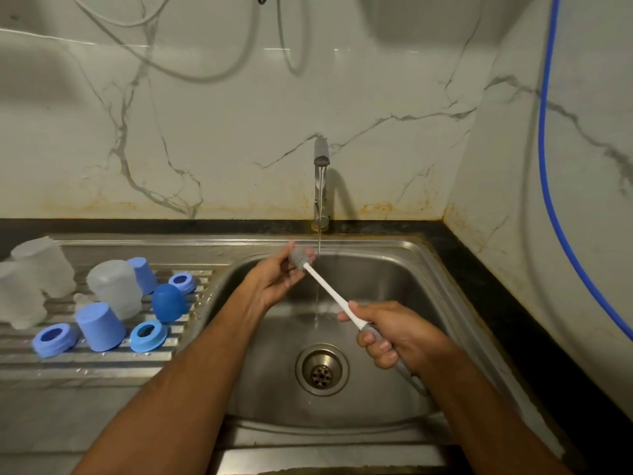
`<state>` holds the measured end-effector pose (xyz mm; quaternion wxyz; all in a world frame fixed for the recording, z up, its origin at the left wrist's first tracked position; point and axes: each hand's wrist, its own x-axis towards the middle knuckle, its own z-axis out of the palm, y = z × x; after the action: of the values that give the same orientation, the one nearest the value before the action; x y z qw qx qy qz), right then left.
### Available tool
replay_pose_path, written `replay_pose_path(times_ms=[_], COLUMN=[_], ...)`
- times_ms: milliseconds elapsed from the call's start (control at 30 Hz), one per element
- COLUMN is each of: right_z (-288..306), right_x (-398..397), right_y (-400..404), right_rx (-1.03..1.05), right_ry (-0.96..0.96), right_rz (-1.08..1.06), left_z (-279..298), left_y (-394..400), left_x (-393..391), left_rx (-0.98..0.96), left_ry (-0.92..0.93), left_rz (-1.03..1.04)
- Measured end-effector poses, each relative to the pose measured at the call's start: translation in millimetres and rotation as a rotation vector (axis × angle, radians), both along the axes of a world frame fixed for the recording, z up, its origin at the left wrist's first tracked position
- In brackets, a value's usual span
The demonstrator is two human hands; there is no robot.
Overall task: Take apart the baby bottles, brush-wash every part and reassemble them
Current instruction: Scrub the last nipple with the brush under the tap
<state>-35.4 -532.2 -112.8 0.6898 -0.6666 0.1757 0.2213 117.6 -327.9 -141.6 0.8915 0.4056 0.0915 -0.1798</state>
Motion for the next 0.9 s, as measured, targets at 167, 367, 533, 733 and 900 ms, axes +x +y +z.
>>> replay_pose_path(times_ms=[167,367,533,733,900], right_z=[-8,-18,-3,4,8], right_x=[-2,7,1,0,-1], right_y=[2,13,2,-11,-8], right_rx=[-1.15,-0.45,0.2,0.004,-0.132], right_ry=[-0.566,-0.294,0.087,0.034,0.019], right_rz=[0.136,0.009,0.089,0.089,0.103], left_z=[-11,-6,-1,-9,-16], left_y=[-4,-1,-2,-14,-12], left_x=[2,3,-1,-1,6], left_rx=[0.233,0.104,-0.107,0.054,0.081], left_ry=[0.147,0.058,0.004,-0.015,0.06], left_rz=[0.052,0.1,0.067,0.158,0.207])
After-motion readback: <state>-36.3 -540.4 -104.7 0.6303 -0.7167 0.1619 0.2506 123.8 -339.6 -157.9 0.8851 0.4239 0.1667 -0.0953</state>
